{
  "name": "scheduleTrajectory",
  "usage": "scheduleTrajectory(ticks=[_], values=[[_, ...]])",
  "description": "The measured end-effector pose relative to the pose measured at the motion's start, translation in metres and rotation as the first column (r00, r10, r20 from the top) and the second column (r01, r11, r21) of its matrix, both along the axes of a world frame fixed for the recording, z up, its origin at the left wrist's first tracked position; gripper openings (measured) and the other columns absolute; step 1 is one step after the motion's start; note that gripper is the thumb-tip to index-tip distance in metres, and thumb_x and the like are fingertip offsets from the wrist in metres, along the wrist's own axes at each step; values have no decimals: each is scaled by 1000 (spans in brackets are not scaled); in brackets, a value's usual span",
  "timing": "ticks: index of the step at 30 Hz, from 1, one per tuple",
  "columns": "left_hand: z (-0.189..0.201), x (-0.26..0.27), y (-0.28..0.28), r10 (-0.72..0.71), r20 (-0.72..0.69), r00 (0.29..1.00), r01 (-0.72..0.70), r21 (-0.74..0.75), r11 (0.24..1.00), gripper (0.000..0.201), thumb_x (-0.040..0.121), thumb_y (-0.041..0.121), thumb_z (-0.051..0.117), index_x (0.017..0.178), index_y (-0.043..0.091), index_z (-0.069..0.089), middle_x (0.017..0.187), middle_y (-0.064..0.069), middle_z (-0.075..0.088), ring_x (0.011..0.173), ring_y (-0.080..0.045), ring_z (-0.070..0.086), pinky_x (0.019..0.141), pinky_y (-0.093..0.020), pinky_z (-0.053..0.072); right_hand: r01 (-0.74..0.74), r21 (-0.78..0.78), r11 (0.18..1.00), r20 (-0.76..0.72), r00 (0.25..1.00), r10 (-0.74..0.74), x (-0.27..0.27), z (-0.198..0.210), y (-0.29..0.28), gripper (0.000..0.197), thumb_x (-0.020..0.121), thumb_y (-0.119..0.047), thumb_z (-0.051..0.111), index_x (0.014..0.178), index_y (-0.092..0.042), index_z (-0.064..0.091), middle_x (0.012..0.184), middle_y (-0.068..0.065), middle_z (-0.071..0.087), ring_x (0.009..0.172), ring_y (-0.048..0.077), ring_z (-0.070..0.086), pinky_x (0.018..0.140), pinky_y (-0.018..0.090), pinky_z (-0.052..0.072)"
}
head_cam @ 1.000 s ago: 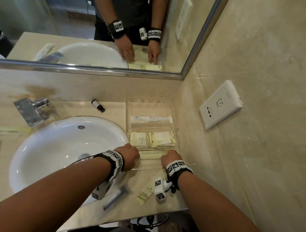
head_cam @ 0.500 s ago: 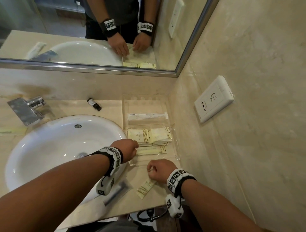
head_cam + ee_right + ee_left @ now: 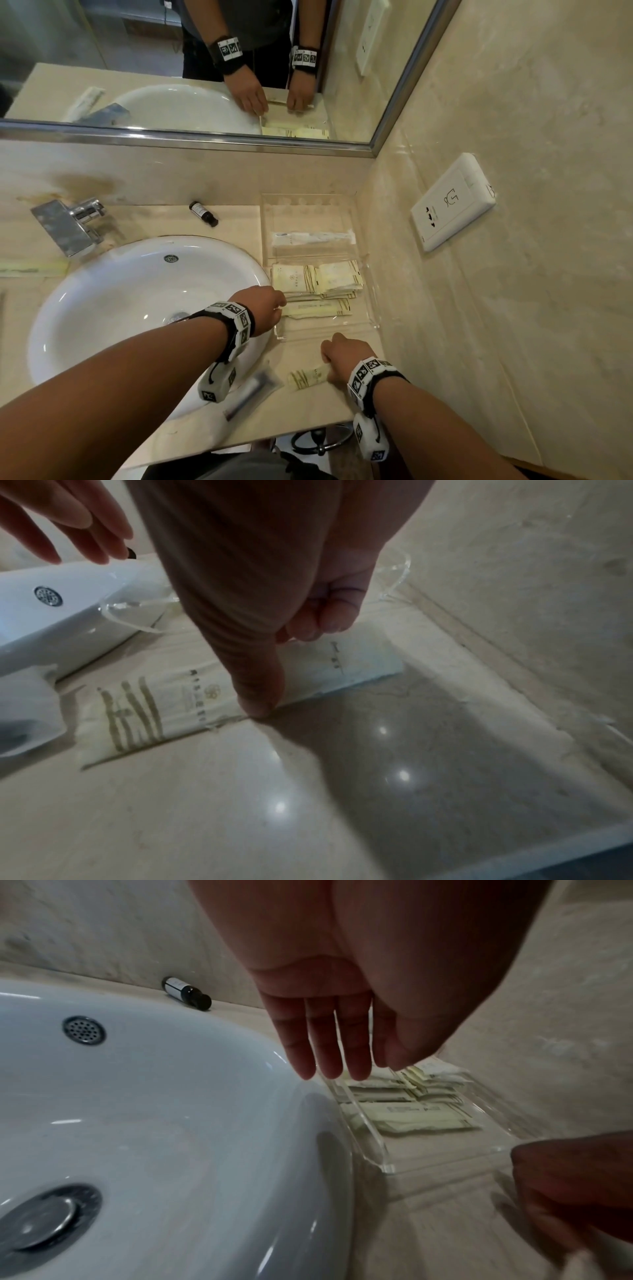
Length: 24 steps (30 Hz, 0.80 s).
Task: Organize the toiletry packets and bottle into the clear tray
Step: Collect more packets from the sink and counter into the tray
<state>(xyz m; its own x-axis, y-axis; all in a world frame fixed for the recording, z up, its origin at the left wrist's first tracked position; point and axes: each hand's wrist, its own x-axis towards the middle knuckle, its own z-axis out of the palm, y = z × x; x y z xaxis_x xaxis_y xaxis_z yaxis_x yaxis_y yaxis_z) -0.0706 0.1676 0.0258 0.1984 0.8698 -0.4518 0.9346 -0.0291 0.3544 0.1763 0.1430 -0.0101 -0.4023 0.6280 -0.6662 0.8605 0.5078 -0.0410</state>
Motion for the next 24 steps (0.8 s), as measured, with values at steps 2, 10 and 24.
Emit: scheduleTrajectory(ticks=[2, 10, 24], values=[[-1, 2, 0, -12, -2, 1000, 12, -5, 1000, 37, 96, 31, 47, 132, 28, 56, 130, 4, 58, 118, -18, 56, 97, -37, 48, 18, -19, 1000, -12, 1000, -19, 0, 2, 1, 22, 83, -23, 65, 104, -20, 56, 108, 6, 55, 86, 32, 63, 77, 40, 55], [0, 1, 11, -5, -9, 1000, 5, 37, 999, 37, 95, 30, 46, 131, 28, 56, 131, 3, 57, 119, -19, 55, 96, -36, 48, 110, -147, 983, -283, 948, -148, -8, 26, 18, 13, 83, -27, 65, 88, -34, 55, 89, -12, 65, 85, 14, 60, 75, 30, 49], [-1, -53, 45, 179, -51, 983, -177, 30, 984, 38, 94, 34, 47, 132, 30, 54, 134, 3, 55, 121, -21, 53, 98, -37, 47, 174, 83, 981, -188, 970, -156, -35, 32, 80, 19, 92, -16, 51, 98, -32, 59, 90, -9, 66, 85, 20, 64, 77, 31, 54]])
